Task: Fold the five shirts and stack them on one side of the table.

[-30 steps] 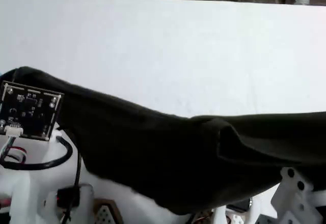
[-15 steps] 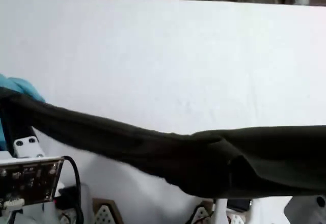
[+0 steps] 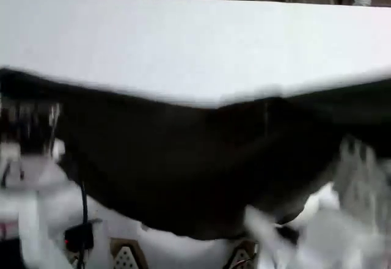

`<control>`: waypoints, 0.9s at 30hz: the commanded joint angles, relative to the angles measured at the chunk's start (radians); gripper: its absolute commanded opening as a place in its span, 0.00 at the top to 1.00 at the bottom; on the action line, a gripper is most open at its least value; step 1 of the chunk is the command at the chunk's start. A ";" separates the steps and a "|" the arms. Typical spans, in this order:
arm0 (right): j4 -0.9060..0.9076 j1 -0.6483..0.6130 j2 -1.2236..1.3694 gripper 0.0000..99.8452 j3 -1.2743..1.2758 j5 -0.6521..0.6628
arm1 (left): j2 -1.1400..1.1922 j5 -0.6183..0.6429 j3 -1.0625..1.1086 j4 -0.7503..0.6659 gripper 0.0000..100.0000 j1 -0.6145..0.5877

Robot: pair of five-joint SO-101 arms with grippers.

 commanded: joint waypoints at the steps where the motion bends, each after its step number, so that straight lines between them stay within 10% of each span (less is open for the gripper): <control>1: -0.090 -0.008 0.127 0.98 0.072 0.000 | 0.160 0.002 0.025 -0.123 0.97 0.055; 15: -0.268 -0.008 0.575 0.98 0.167 0.005 | 0.755 0.005 -0.077 -0.308 0.97 0.184; 27: -0.390 -0.028 0.869 0.98 0.169 0.133 | 1.166 0.000 -0.492 -0.002 0.97 0.219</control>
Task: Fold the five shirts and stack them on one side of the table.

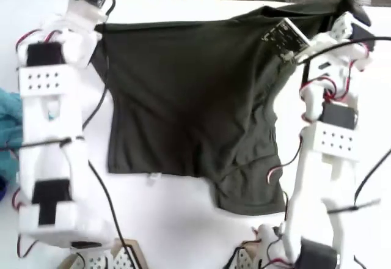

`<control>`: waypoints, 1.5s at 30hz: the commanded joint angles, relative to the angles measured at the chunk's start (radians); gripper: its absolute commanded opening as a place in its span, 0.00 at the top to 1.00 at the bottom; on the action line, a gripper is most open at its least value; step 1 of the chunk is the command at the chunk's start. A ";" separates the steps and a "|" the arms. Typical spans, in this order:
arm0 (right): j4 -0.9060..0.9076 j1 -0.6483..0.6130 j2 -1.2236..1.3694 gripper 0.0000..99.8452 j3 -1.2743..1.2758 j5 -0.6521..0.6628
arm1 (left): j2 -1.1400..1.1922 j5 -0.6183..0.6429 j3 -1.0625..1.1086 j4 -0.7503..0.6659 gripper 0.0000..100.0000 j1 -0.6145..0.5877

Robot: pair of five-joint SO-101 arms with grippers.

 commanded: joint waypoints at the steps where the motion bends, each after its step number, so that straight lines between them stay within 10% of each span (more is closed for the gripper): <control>1: -0.024 -0.008 0.041 0.98 -0.015 0.012 | 0.107 -0.002 -0.136 0.126 0.97 0.023; 31: 0.182 0.099 -0.294 0.98 -0.028 -0.072 | 0.227 -0.084 -0.736 0.640 0.97 -0.021; 45: 0.183 0.061 -0.674 0.98 -0.038 0.089 | -0.222 -0.137 -0.476 0.638 0.97 -0.115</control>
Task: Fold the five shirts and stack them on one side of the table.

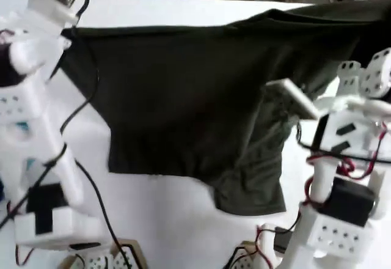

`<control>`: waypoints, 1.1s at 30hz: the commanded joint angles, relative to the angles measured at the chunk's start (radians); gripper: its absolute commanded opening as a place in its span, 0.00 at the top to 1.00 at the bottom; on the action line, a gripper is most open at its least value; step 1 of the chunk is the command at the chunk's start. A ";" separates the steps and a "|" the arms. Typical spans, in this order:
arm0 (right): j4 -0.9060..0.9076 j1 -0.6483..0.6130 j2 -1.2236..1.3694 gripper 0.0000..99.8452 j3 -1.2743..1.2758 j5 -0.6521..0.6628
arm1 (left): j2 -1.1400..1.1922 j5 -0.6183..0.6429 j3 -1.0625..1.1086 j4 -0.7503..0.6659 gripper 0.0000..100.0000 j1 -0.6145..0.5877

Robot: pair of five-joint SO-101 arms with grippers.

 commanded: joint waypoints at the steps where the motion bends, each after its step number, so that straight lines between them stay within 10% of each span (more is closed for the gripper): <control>1: 0.004 -0.021 -0.045 0.98 -0.049 0.018 | -0.123 -0.011 0.064 0.012 0.97 -0.023; 33: 0.082 -0.039 -0.213 0.98 -0.245 0.138 | -0.605 -0.058 0.085 -0.074 0.97 -0.262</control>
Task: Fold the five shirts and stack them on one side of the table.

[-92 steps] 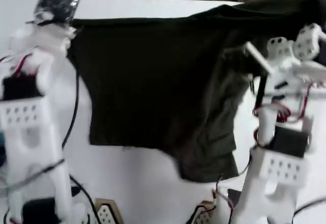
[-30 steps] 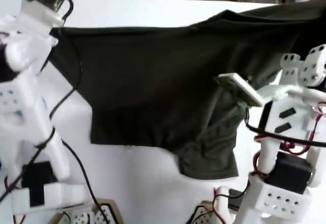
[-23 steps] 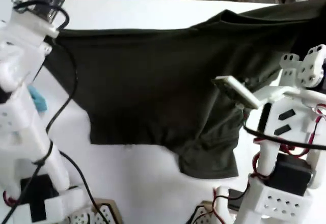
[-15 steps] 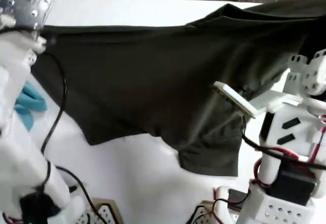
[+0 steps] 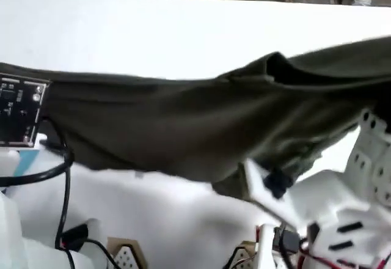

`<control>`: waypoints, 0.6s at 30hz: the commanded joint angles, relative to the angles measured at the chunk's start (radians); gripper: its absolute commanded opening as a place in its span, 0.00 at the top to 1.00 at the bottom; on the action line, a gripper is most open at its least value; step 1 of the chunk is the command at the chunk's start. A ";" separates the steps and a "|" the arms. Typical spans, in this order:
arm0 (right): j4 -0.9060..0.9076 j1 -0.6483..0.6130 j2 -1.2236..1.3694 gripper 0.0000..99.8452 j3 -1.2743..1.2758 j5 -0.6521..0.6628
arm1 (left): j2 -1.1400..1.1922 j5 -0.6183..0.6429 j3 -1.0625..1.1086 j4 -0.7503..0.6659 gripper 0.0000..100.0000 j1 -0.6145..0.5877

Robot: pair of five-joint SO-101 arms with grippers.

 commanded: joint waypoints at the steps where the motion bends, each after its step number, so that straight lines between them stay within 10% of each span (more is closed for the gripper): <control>1: 0.031 -0.007 -0.005 0.98 -0.029 0.003 | 0.009 -0.012 0.010 -0.023 0.97 -0.009; 18: -0.197 -0.007 0.575 0.98 -0.006 0.002 | 0.408 -0.005 0.196 -0.278 0.97 0.146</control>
